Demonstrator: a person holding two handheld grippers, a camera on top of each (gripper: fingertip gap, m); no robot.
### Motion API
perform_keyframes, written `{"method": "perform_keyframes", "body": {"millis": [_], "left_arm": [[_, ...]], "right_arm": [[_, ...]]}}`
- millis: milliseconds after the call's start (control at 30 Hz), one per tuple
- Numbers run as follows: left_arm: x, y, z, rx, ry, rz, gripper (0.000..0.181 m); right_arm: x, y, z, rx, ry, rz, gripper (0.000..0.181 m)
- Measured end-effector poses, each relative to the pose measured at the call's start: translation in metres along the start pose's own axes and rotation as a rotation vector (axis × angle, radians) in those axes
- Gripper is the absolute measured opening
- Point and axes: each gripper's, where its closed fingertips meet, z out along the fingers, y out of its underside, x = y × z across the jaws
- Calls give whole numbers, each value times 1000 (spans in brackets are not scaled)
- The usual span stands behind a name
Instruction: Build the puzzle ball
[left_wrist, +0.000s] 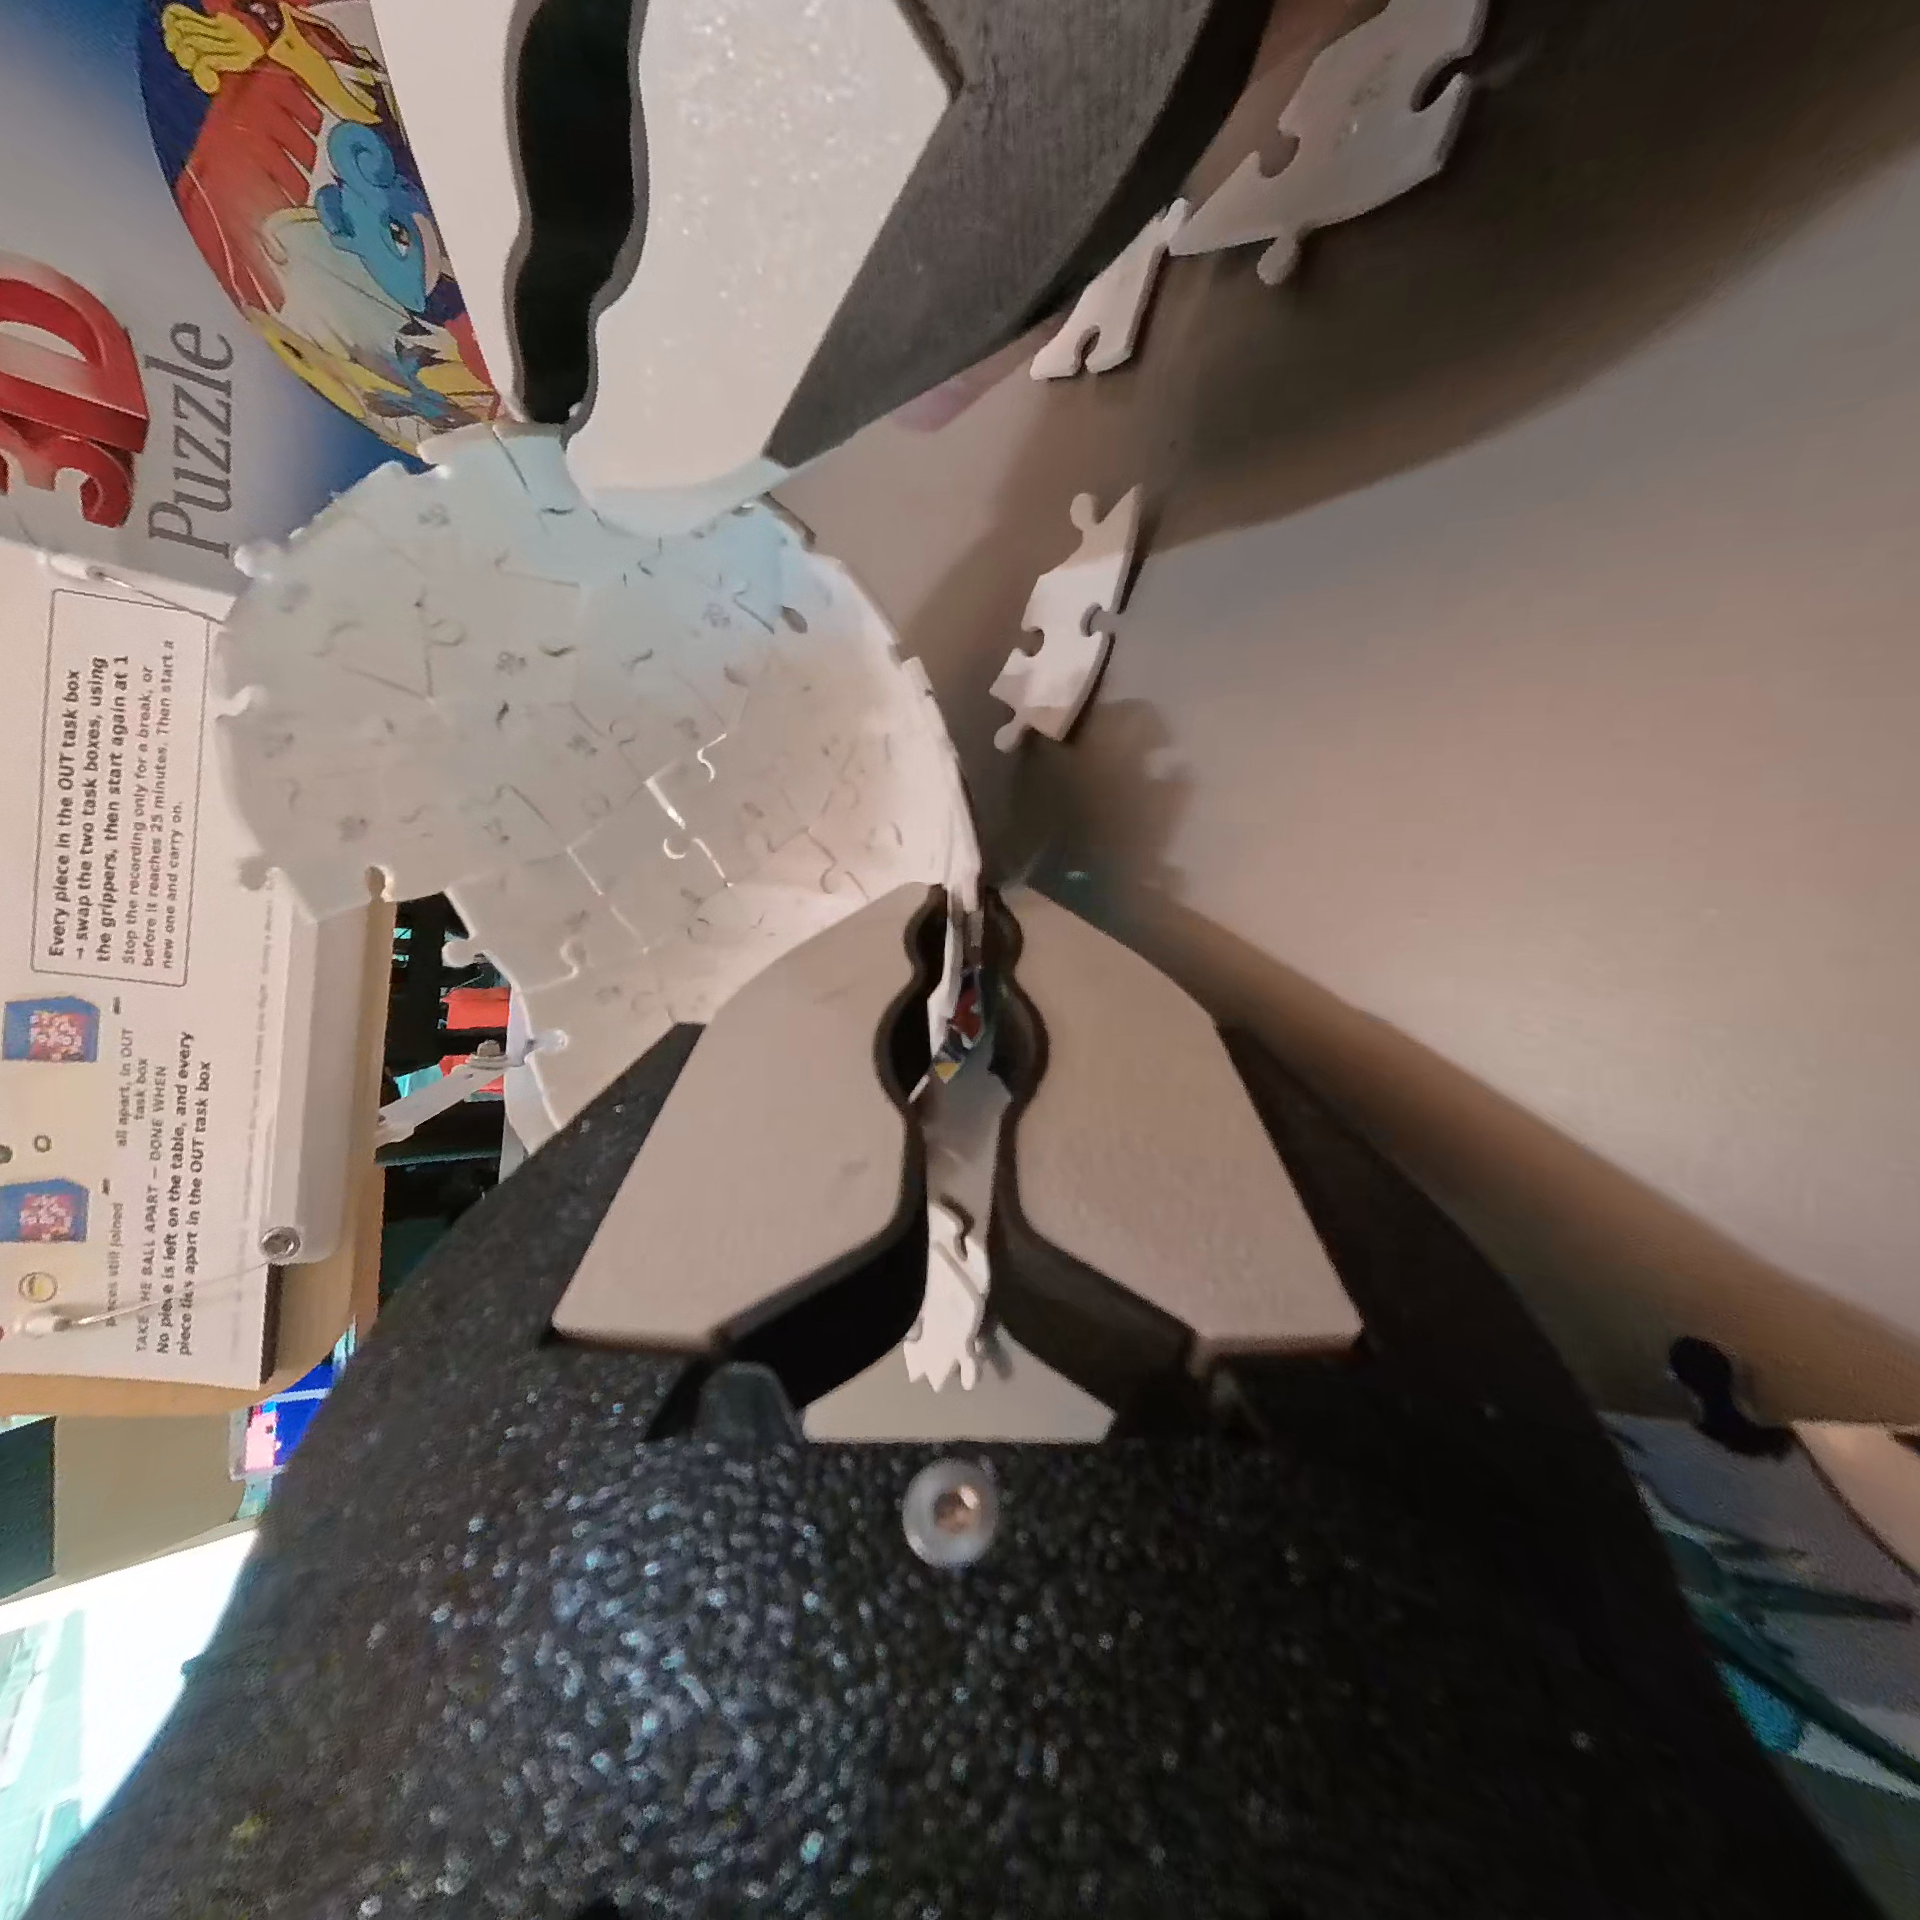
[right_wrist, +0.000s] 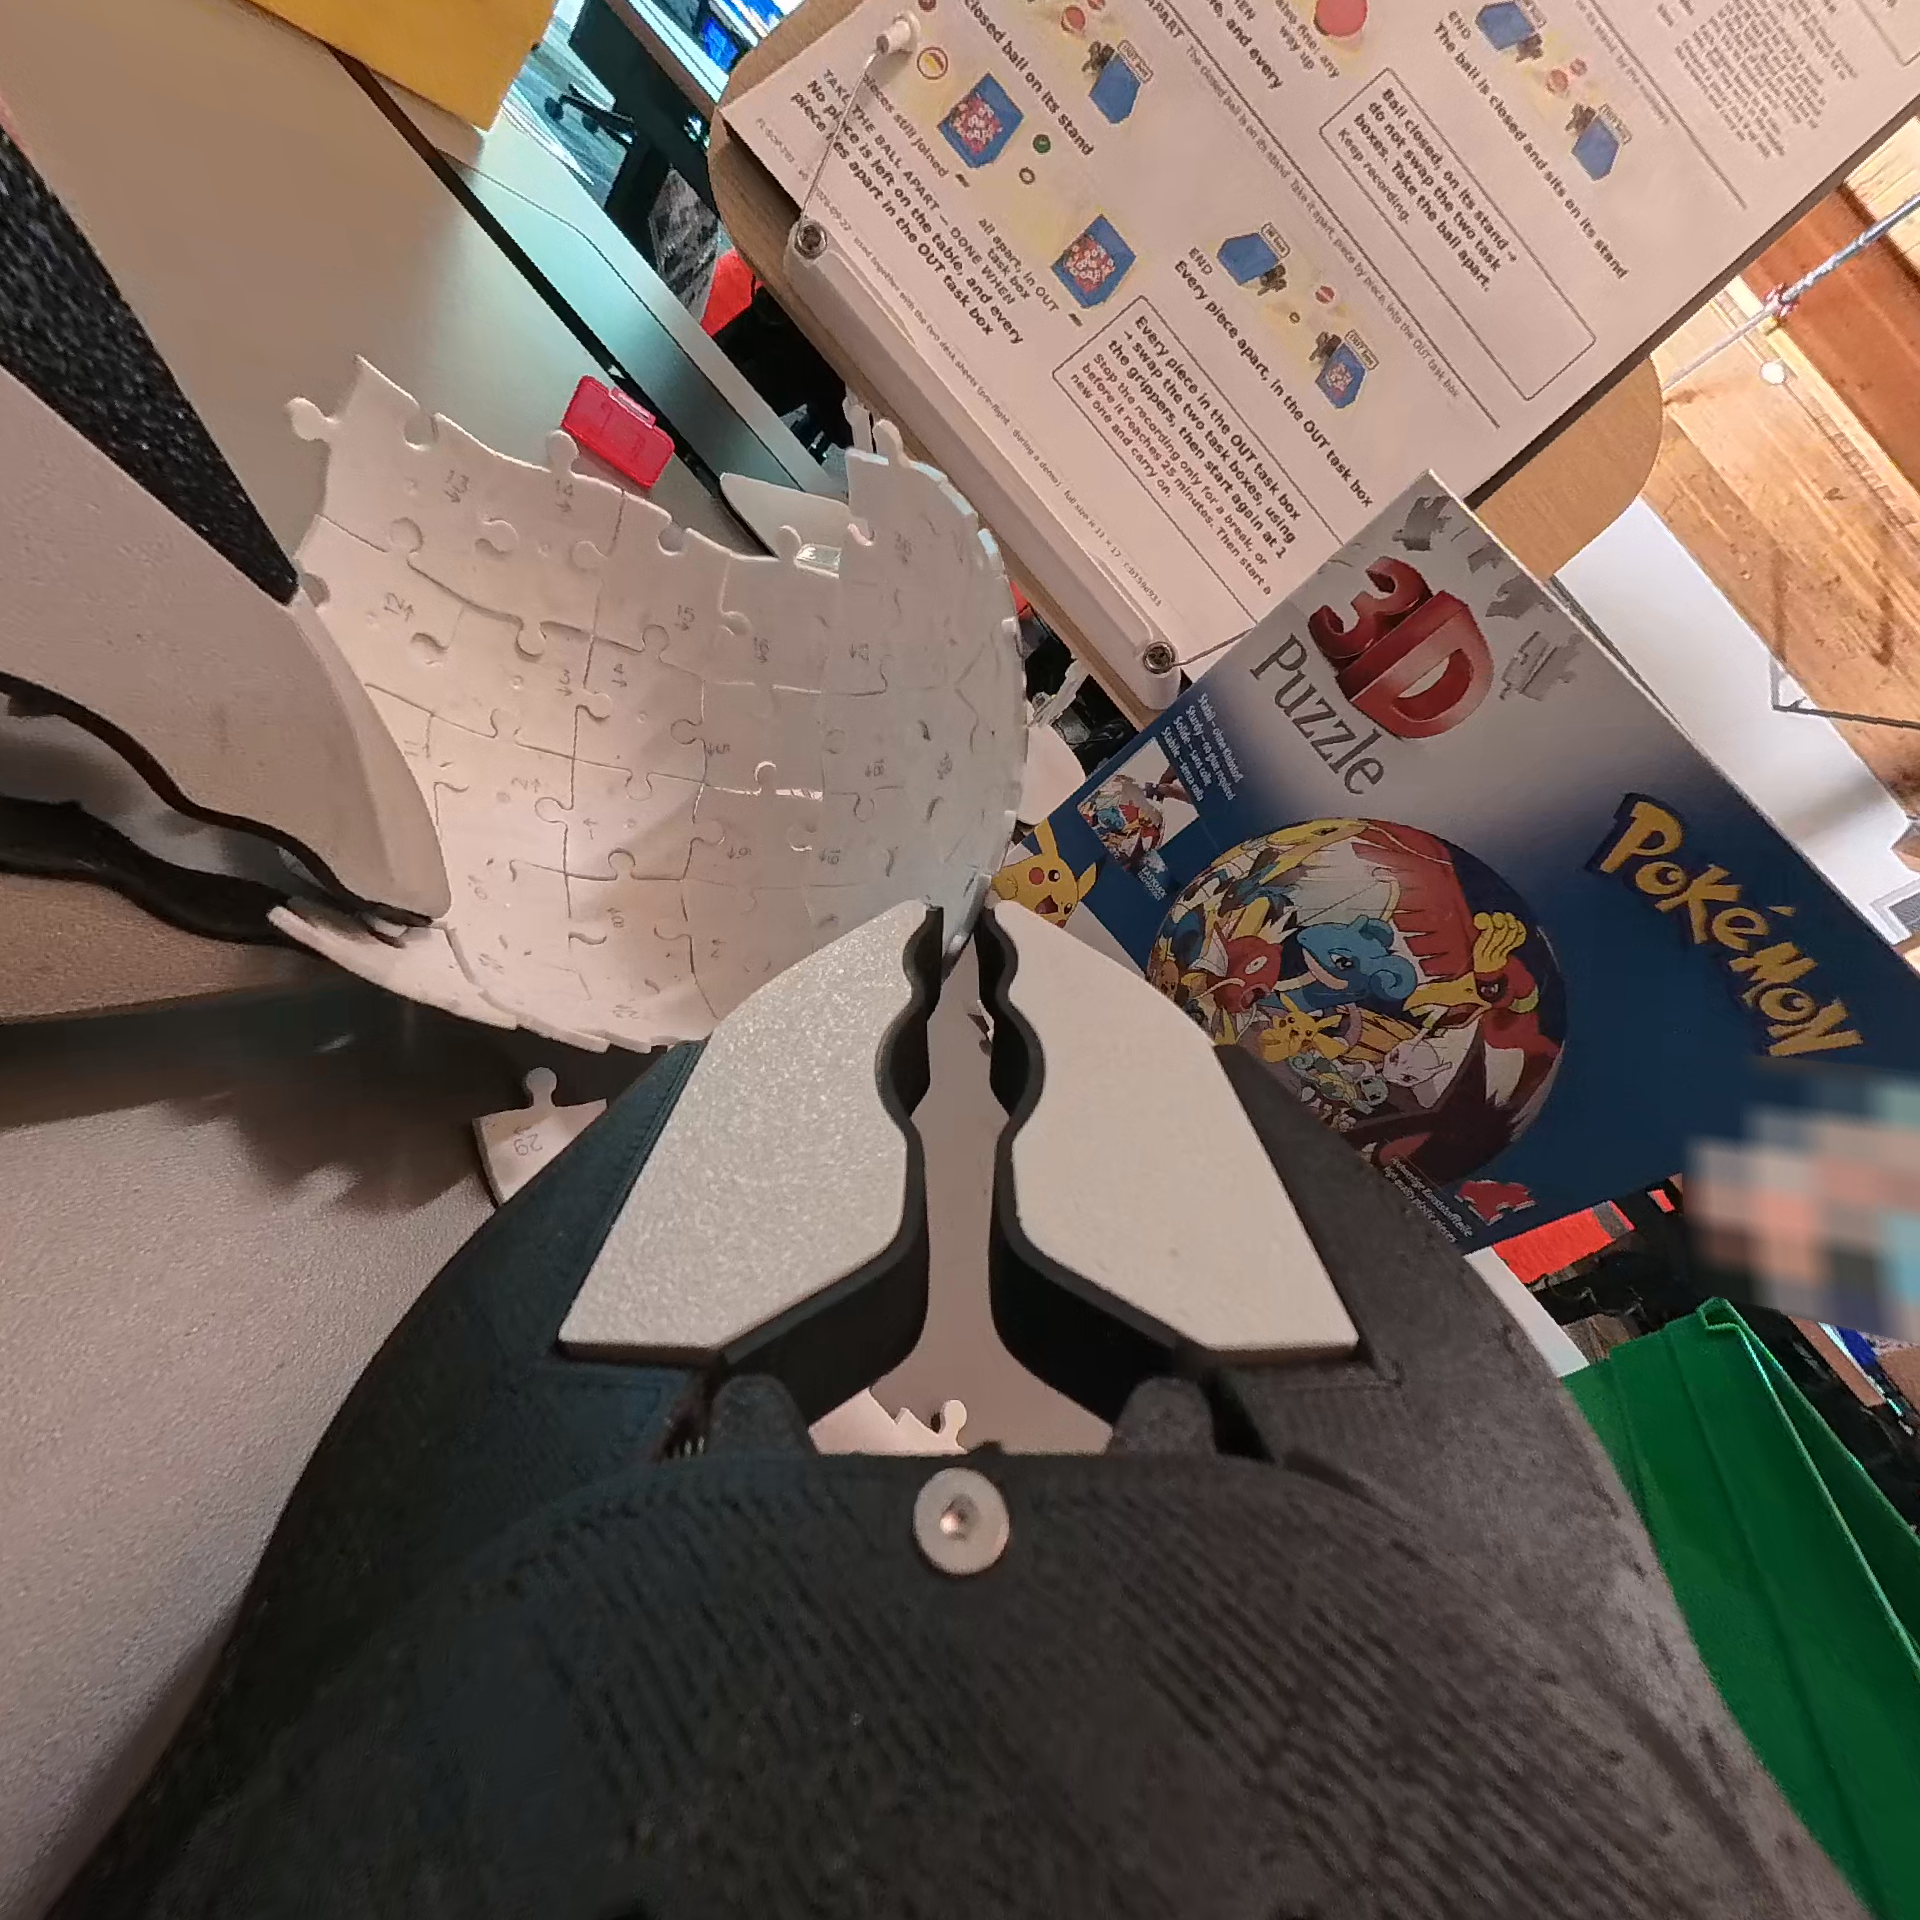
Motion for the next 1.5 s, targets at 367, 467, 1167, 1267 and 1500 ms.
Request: {"method": "perform_keyframes", "body": {"millis": [367,467,1167,1267,1500], "left_arm": [[-2,-3,2,8,-13,5,4],[-2,-3,2,7,-15,-3,4],[3,-26,-11,151,53,-48,1],[2,-27,-13,178,42,-22,1],[1,-26,-13,166,-32,76,2]], "right_arm": [[3,1,0,-2,11,6,6],[3,1,0,-3,11,5,6],[3,2,0,-6,13,-4,6],[3,2,0,-6,17,-3,6],[2,2,0,-10,16,-9,7]]}}
